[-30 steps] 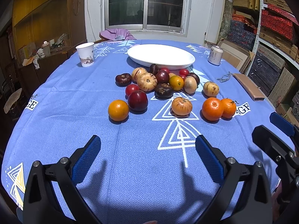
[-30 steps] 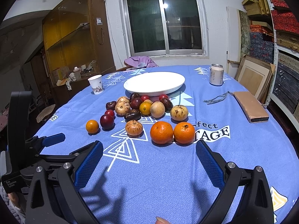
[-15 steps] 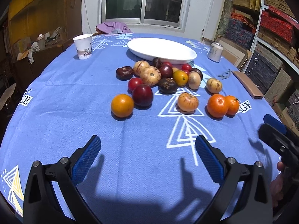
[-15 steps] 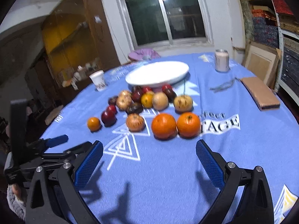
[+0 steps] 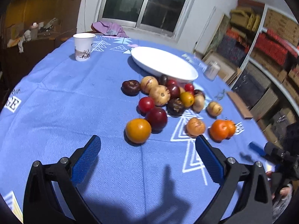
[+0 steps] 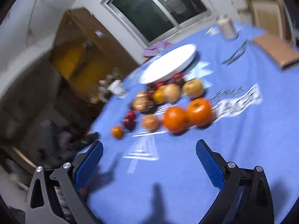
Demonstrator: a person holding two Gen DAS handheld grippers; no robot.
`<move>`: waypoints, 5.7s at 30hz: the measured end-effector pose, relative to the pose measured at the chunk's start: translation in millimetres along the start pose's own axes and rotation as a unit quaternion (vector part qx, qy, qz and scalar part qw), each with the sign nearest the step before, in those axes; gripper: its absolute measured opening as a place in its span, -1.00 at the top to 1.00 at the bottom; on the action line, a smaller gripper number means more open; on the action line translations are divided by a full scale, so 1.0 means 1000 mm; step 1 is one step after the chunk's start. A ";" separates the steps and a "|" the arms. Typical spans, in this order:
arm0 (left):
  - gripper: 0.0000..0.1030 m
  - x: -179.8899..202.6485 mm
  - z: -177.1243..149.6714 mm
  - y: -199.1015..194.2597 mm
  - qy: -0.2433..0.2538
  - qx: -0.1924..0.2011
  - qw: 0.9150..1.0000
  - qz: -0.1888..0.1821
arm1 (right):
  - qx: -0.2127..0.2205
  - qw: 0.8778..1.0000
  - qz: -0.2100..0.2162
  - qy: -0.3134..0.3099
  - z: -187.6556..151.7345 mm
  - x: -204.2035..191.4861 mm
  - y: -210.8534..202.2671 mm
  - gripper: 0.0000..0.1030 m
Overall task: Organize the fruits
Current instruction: 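Move the right tool toward a tangerine while the left tool approaches the fruit cluster, then grasp the tangerine with the right tool while the left tool grasps the yellow-orange fruit, then carry both fruits onto the white plate and open both tools, then move both tools back to the fruit cluster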
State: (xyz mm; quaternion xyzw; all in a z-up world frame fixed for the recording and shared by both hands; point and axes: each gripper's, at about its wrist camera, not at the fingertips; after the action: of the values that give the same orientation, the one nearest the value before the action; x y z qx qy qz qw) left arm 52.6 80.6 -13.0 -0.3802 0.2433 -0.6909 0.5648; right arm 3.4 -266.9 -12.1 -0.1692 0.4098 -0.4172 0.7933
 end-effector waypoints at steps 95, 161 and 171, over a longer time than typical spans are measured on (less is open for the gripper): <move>0.25 0.019 0.108 0.025 0.077 0.001 0.997 0.010 | -0.022 0.980 -0.120 -0.159 0.133 -0.008 0.032 0.13; -0.44 0.028 0.025 0.055 0.096 -0.021 0.994 0.045 | -0.012 0.998 -0.029 -0.061 0.060 0.020 0.055 -0.27; -0.44 0.028 0.031 0.065 0.092 -0.042 0.994 0.035 | -0.062 0.995 -0.054 -0.051 0.059 0.020 0.073 -0.28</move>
State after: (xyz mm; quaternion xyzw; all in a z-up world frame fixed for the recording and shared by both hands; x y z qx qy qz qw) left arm 114.1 40.7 -37.9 -0.3298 0.3358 -0.6920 0.5473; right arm 95.0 -244.0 -31.2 -0.2606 0.3842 -0.4240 0.7776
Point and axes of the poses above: each gripper's, at about its wrist camera, not at the fingertips, and y roughly the way its jaws point, x to its right, z to its top, and after that the axes turned 9 degrees about -x, right-handed
